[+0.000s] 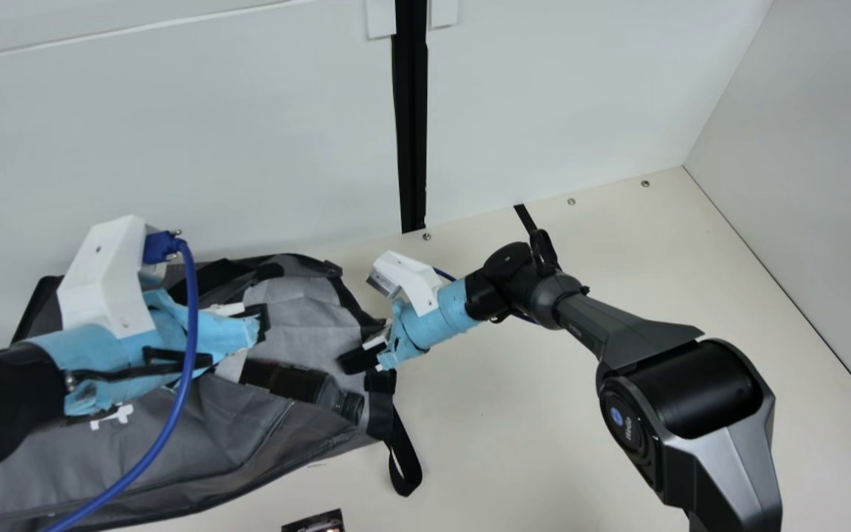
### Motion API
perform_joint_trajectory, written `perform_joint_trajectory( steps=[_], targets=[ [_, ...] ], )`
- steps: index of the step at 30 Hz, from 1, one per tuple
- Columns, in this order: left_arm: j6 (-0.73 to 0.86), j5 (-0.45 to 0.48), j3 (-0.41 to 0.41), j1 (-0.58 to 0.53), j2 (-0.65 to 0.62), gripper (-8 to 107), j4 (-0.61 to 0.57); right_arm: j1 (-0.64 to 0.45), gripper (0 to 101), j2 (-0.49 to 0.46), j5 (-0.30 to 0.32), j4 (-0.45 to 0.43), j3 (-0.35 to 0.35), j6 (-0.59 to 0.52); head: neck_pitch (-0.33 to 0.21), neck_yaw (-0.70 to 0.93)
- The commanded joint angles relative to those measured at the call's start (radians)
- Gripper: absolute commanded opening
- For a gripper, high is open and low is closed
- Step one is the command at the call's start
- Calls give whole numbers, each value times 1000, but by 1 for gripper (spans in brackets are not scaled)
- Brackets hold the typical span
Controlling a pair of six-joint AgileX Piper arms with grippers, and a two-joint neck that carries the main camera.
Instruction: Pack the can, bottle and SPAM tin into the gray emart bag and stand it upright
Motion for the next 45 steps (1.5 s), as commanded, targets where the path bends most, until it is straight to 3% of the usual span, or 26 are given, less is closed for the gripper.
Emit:
perform_joint_trajectory(
  steps=[1, 18, 32, 45],
  targets=[
    [0, 0, 0, 0, 0, -8, 0, -7, 0, -7, 18, 12, 6, 6, -23, -1],
    [11, -12, 37, -4, -31, -8, -9, -90, 0, -137, 142, 83, 126, 2, -23, -1],
    [29, -58, 26, -16, -34, -8, -40, -54, 0, -298, 142, 196, 280, -21, -23, -1],
    [-7, -84, 44, -37, -84, -8, -1, -47, 0, -440, 142, 286, 352, 24, -23, -1]
  ],
)
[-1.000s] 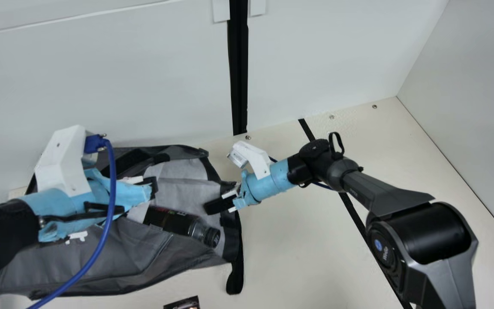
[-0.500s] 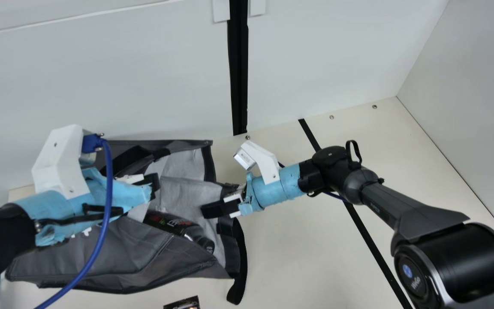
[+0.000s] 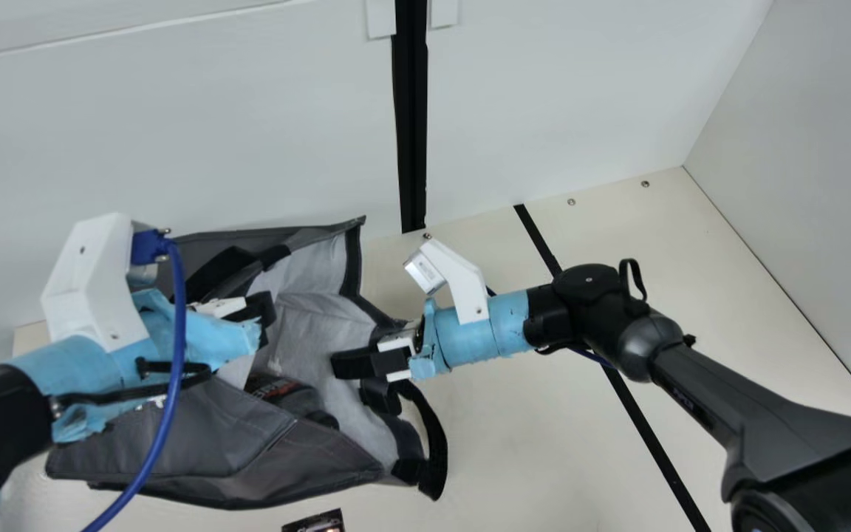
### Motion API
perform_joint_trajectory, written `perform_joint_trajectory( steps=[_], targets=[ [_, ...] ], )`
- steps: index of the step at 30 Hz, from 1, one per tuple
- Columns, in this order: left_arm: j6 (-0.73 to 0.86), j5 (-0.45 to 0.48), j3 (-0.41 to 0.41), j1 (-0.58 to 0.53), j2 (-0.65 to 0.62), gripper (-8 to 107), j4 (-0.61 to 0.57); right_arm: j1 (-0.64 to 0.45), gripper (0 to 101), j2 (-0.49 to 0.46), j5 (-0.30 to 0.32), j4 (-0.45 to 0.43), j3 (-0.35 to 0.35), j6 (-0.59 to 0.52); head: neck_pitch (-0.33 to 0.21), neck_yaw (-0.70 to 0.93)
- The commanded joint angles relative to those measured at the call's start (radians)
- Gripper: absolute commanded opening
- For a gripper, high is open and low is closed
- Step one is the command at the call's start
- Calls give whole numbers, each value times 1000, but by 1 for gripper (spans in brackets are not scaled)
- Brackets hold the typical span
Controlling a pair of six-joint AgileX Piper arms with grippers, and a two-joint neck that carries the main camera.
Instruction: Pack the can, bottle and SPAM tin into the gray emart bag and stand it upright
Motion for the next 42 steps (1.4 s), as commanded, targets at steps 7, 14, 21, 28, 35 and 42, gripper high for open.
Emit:
perform_joint_trajectory(
  steps=[7, 14, 21, 28, 35, 42],
  targets=[
    [9, 2, 3, 0, -29, -8, 2, -20, 0, -97, 0, 43, 15, 47, -23, -1],
    [49, 29, -2, 15, -60, -8, -28, -49, 0, -191, 0, 66, 27, 94, -23, -1],
    [90, 86, -13, 34, -100, -8, -60, -76, 0, -298, 0, 84, 47, 146, -23, -1],
    [133, 144, -8, 59, -156, -8, -100, -94, 0, -418, 0, 99, 64, 211, -23, -1],
    [174, 207, -2, 87, -210, -8, -146, -118, 0, -532, 0, 99, 72, 278, -23, -1],
    [201, 291, -24, 110, -247, -8, -177, -147, 0, -627, 0, 94, 51, 346, -23, -1]
  ],
)
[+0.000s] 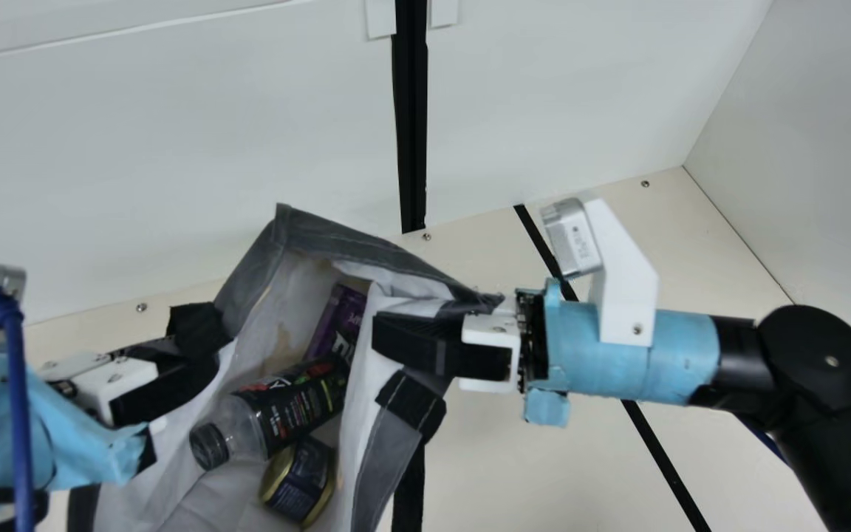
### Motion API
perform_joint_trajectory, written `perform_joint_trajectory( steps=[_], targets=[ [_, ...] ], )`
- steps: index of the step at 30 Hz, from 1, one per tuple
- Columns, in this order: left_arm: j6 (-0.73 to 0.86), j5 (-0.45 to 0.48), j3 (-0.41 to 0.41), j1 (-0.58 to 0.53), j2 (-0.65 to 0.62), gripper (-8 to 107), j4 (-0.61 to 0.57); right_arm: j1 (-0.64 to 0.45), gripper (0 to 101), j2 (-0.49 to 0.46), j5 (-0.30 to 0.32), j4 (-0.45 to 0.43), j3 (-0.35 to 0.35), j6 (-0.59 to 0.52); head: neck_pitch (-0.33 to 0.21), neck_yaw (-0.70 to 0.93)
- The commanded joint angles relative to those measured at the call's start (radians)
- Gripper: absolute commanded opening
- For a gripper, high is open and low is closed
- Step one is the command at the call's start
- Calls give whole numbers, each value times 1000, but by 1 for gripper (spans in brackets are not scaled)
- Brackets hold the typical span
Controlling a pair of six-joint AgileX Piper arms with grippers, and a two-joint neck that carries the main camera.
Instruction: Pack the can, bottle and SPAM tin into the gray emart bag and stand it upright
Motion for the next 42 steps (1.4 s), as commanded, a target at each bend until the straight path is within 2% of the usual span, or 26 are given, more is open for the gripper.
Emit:
perform_joint_trajectory(
  steps=[1, 9, 24, 32, 42],
  targets=[
    [5, 32, -12, 5, -6, -8, -6, -6, 0, -30, -7, -8, -9, 24, -23, -1],
    [21, 170, -96, 21, -17, -8, -16, -31, 0, -122, -7, -45, -50, 109, -23, -1],
    [-5, 170, -32, -162, -53, -8, 78, -52, 0, -244, -7, -198, -130, 275, -23, -1],
    [39, 170, -11, -184, -23, -8, 62, -73, 0, -259, -7, -297, -104, 293, -23, -1],
    [145, 170, -73, -152, 83, -8, 17, -123, 0, -207, -7, -343, -40, 188, -23, -1]
  ],
)
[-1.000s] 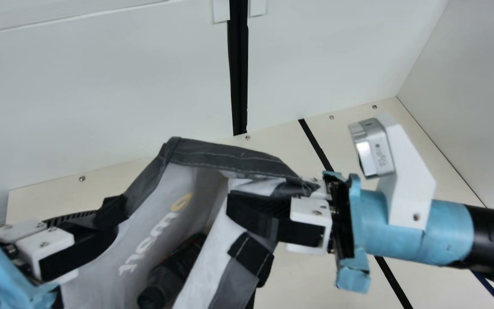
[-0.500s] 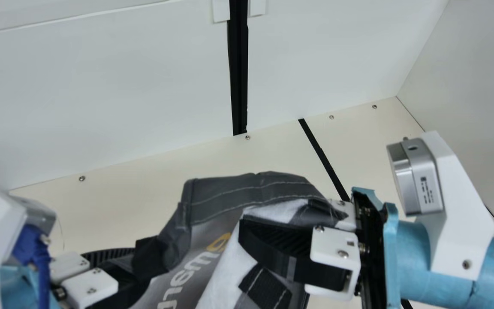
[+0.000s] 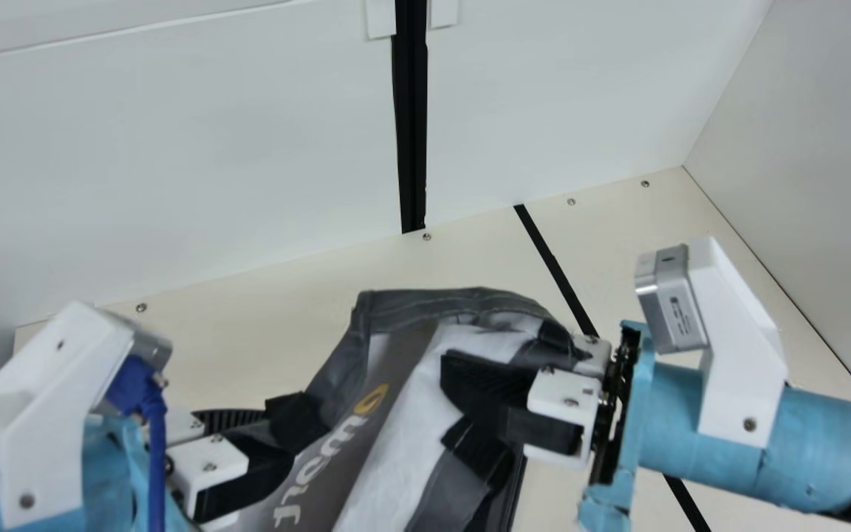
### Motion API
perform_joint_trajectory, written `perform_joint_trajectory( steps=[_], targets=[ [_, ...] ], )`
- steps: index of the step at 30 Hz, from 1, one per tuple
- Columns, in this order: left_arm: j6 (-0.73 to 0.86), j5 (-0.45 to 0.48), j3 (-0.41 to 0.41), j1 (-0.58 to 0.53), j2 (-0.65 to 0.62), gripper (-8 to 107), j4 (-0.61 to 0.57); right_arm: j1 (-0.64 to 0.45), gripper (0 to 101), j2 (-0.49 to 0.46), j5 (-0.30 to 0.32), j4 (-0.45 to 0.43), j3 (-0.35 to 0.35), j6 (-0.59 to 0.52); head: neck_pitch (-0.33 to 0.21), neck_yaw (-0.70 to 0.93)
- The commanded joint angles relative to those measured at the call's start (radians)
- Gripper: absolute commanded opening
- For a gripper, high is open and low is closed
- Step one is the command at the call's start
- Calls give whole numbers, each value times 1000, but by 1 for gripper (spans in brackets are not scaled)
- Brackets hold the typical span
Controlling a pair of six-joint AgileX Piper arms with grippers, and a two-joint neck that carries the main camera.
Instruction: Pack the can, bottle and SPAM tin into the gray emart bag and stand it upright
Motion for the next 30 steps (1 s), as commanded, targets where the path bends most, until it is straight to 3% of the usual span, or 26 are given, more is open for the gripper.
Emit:
perform_joint_trajectory(
  steps=[1, 12, 30],
  targets=[
    [23, 0, -25, 6, 27, -8, -6, -7, 0, 16, 11, -7, 8, -37, -23, -1],
    [84, 0, -190, 24, 179, -8, -44, -65, 0, 136, 11, 2, 17, -218, -23, -1],
    [82, 0, -538, 1, 450, -8, -68, -180, 0, 401, 11, -13, -101, -416, -23, -1]
  ],
)
